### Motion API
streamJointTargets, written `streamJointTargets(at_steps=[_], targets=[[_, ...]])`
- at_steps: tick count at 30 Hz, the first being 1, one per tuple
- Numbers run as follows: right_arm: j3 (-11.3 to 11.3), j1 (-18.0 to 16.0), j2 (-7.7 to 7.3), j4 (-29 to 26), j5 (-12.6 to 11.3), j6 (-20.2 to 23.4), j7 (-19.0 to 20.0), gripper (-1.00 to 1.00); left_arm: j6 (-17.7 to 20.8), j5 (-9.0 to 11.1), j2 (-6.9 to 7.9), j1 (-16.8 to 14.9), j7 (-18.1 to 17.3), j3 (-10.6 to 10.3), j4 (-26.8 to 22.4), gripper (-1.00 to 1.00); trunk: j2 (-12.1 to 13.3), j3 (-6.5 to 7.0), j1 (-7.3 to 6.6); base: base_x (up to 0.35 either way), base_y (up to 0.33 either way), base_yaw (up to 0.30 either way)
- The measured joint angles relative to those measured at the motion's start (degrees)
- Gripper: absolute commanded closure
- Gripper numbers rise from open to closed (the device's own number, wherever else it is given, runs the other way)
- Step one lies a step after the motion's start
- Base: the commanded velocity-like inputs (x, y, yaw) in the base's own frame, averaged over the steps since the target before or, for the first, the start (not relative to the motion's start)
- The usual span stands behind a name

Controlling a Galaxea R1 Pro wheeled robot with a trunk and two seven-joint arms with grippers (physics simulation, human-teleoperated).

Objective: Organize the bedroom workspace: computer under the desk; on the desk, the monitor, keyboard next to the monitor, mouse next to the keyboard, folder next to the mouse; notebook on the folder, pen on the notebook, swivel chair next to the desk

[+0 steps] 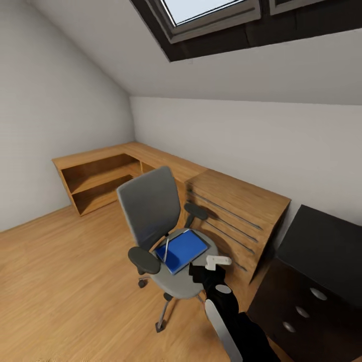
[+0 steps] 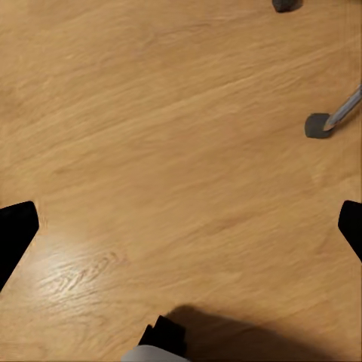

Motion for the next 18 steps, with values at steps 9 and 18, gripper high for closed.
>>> streamJointTargets(at_steps=[9,18], targets=[[1.4,0.0,0.01,0.2,-0.1,-0.3,-1.6,-1.0,0.1,0.2,0.15,0.0,0.4,0.9,0.0,-1.0,0.0,-0.09,0.0,0.001,0.091,0.019],[1.5,0.0,0.01,0.4,0.0,-1.1,-1.6,-1.0,0.2,0.2,0.11,0.0,-0.1,6.2,0.0,-1.0,0.0,-0.21,-0.02,0.096,0.209,0.124]])
